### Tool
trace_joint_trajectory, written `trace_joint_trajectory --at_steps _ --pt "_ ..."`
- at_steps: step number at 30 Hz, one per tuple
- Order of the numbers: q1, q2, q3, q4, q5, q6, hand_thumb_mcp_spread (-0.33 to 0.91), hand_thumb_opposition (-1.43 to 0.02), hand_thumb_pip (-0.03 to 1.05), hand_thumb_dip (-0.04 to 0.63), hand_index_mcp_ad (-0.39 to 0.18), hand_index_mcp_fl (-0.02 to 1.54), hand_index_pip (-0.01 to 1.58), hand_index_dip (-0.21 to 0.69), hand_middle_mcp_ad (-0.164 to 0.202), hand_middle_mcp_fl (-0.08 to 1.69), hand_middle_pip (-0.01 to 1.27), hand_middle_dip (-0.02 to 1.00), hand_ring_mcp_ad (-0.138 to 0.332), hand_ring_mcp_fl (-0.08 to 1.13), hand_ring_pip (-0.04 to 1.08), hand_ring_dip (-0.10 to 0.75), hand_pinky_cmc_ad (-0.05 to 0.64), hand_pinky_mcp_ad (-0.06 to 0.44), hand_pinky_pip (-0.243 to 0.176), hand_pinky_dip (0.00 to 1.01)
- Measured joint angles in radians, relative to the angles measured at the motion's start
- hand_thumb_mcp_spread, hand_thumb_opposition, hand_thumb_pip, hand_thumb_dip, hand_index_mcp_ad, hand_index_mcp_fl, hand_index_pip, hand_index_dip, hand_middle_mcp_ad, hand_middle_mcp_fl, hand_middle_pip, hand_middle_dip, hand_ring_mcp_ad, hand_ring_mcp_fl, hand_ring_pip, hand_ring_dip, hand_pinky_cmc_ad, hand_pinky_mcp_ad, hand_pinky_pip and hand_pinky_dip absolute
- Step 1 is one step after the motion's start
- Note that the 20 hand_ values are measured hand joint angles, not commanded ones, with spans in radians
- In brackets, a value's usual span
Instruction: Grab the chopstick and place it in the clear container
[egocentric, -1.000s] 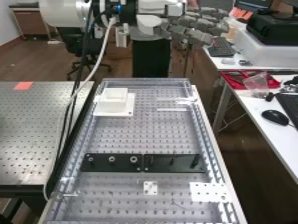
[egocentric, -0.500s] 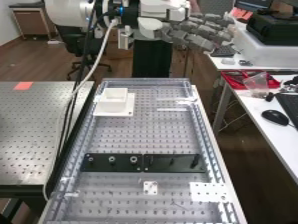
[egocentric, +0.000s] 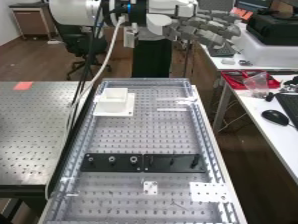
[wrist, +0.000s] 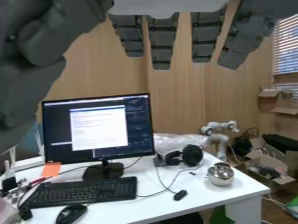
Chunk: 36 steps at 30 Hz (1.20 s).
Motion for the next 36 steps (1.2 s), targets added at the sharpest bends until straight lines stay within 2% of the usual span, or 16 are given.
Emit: trace_joint_trajectory --at_steps 12,25,27,34,36 --pt "0.004 0.001 -0.004 0.004 0.012 0.008 -0.05 -0.76 0.64 -0.038 -0.007 0.02 0.06 0.086 0.077 0.08 0.14 0.12 0.222 0.03 0.09 0.016 0.346 0.246 -0.096 0.18" --pt "0.006 0.002 0.0 -0.004 0.028 0.006 -0.05 -0.76 0.65 -0.04 -0.019 0.02 0.06 0.087 0.068 0.08 0.14 0.12 0.222 0.03 0.09 0.016 0.346 0.246 -0.093 0.18" --pt "0.006 0.002 0.002 -0.009 0.039 0.006 -0.05 -0.76 0.65 -0.04 -0.005 0.02 0.06 0.087 0.079 0.07 0.14 0.12 0.222 0.03 0.09 0.016 0.346 0.246 -0.093 0.18" --pt "-0.002 0.003 0.002 -0.014 -0.013 0.006 -0.05 -0.76 0.65 -0.037 -0.007 0.02 0.06 0.087 0.087 0.07 0.14 0.12 0.22 0.03 0.09 0.016 0.346 0.248 -0.093 0.18" --pt "-0.002 0.005 0.002 -0.013 -0.017 0.007 -0.05 -0.76 0.65 -0.04 -0.019 0.02 0.06 0.086 0.077 0.07 0.14 0.12 0.22 0.03 0.09 0.016 0.346 0.244 -0.093 0.18"
